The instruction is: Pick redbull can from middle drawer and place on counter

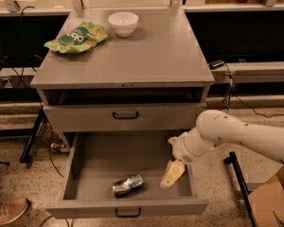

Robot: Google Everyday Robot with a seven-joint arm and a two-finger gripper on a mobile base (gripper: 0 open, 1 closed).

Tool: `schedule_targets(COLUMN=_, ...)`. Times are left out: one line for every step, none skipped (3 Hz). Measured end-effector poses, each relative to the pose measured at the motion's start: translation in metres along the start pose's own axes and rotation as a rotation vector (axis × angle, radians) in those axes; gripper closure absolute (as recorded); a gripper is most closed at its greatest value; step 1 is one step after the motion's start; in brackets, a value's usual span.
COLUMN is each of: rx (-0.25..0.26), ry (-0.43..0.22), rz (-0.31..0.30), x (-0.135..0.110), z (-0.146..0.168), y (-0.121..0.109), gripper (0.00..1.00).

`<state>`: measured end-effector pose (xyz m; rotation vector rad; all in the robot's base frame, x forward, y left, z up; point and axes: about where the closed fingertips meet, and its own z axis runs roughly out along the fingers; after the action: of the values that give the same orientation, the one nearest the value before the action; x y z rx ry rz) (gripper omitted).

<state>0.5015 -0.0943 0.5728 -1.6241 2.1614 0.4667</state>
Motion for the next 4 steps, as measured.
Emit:
schedule_targets(rx=0.01, ry=-0.009, rz=-0.029, x=0.003, z=0.022, y=-0.006, gripper=0.0)
schedule_targets(rx=0.031, ry=-0.031, rz=-0.094, x=0.007, z=0.056, y=-0.022, gripper=0.0)
schedule_targets(rx=0.027, ry=-0.039, rz=-0.181, x=0.009, z=0.1, y=-0.036, gripper=0.0)
schedule_targets(rx=0.014, ry=-0.04, rz=-0.228, x=0.009, z=0.125, y=-0.041, gripper=0.0)
